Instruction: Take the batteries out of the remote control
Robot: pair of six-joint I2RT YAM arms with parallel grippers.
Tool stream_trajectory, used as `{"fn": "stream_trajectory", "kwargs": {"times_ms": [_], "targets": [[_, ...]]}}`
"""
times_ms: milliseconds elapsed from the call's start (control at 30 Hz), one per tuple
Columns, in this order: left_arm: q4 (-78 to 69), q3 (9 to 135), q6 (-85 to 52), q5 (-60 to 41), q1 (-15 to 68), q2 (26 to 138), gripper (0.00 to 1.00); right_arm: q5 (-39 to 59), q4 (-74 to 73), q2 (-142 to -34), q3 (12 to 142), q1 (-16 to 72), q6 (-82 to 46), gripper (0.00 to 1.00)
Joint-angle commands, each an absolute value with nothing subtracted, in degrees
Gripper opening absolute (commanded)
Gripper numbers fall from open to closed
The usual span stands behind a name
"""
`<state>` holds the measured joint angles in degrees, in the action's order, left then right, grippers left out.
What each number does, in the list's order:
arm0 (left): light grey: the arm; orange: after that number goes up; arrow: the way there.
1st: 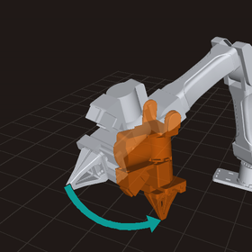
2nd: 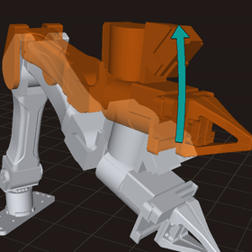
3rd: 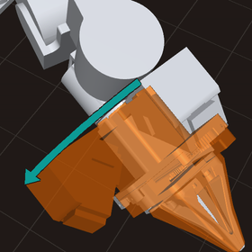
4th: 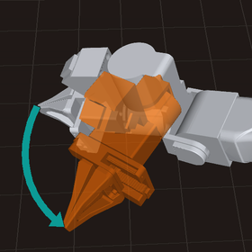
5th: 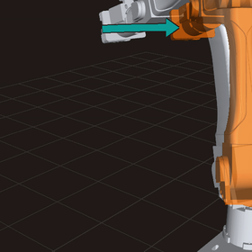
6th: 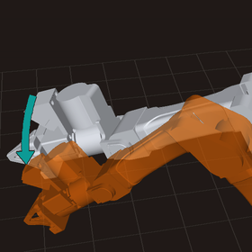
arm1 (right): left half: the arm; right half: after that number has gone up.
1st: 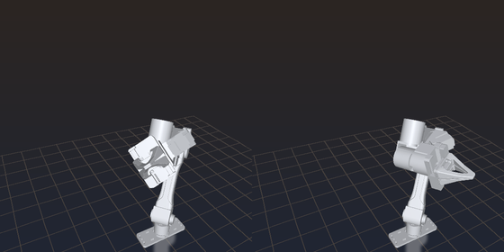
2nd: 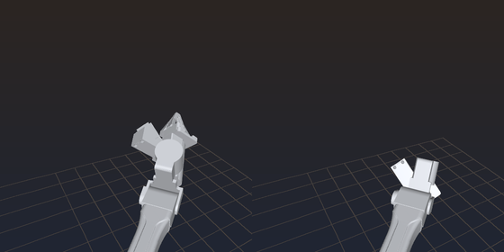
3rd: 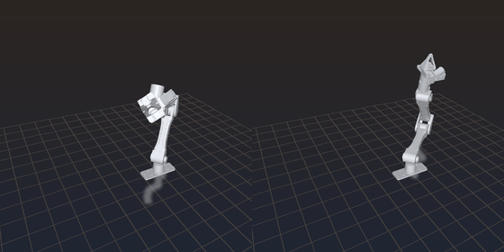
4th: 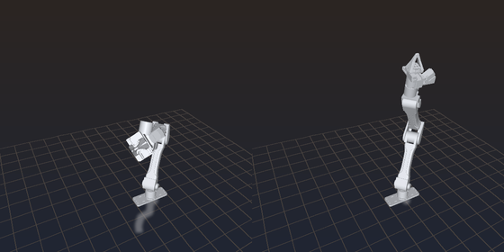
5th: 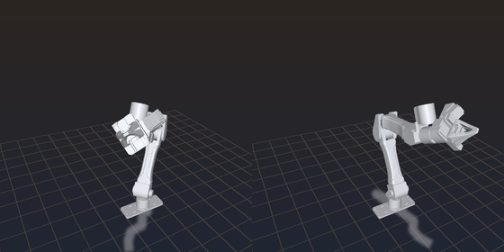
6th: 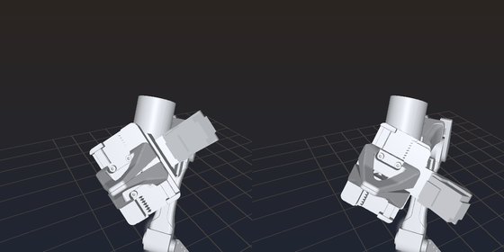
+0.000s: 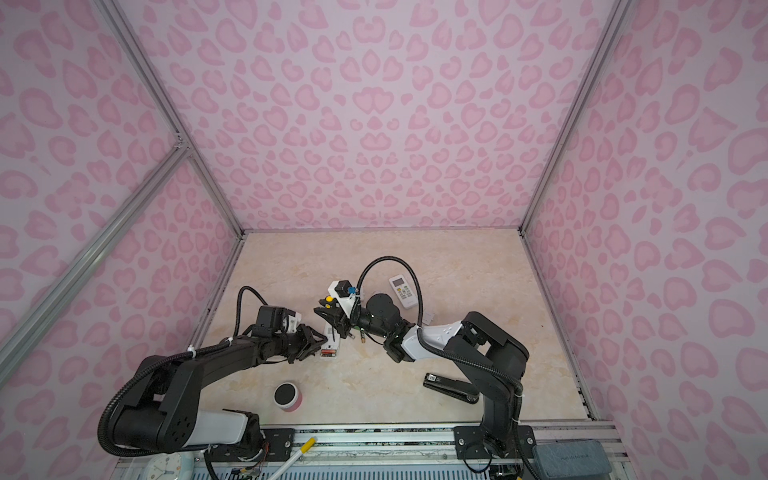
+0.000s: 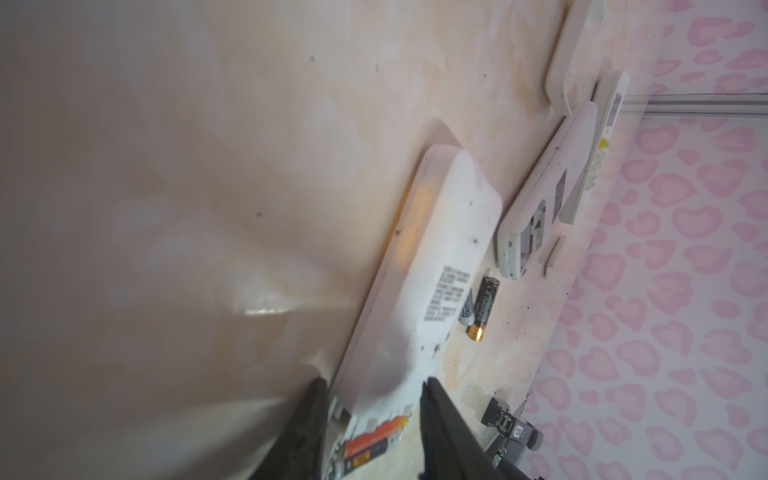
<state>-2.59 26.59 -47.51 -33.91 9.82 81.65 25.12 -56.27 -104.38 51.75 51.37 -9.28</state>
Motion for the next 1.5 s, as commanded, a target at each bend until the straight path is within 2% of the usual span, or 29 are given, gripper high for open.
{"fn": "stream_trajectory", "kwargs": {"times_ms": [0, 133, 200, 433, 633, 1033, 1467], "targets": [[-7.9, 28.3, -47.7, -34.9, 9.8, 84.4, 0.39, 24.4, -55.9, -104.0, 51.2, 50.8, -8.0, 0.00], [-10.5, 29.8, -48.9, -35.3, 10.2, 86.8, 0.37, 24.2, -54.6, -103.3, 50.5, 50.4, -7.2, 0.00], [-10.5, 30.4, -49.3, -35.5, 10.7, 87.7, 0.33, 24.4, -53.8, -103.1, 50.5, 50.4, -6.7, 0.00], [-13.0, 32.1, -49.3, -35.5, 11.4, 89.6, 0.33, 27.9, -55.7, -104.3, 50.5, 50.9, -5.7, 0.00], [-7.3, 29.7, -48.2, -33.7, 9.7, 83.6, 0.47, 28.6, -56.0, -106.6, 52.2, 53.1, -4.3, 0.00], [3.4, 20.4, -47.5, -31.9, 9.1, 69.9, 0.44, 33.6, -60.5, -112.3, 54.8, 53.5, -4.1, 0.00], [6.2, 18.2, -47.0, -32.3, 9.2, 66.0, 0.40, 34.9, -61.3, -114.7, 54.4, 53.2, -2.9, 0.00]]}}
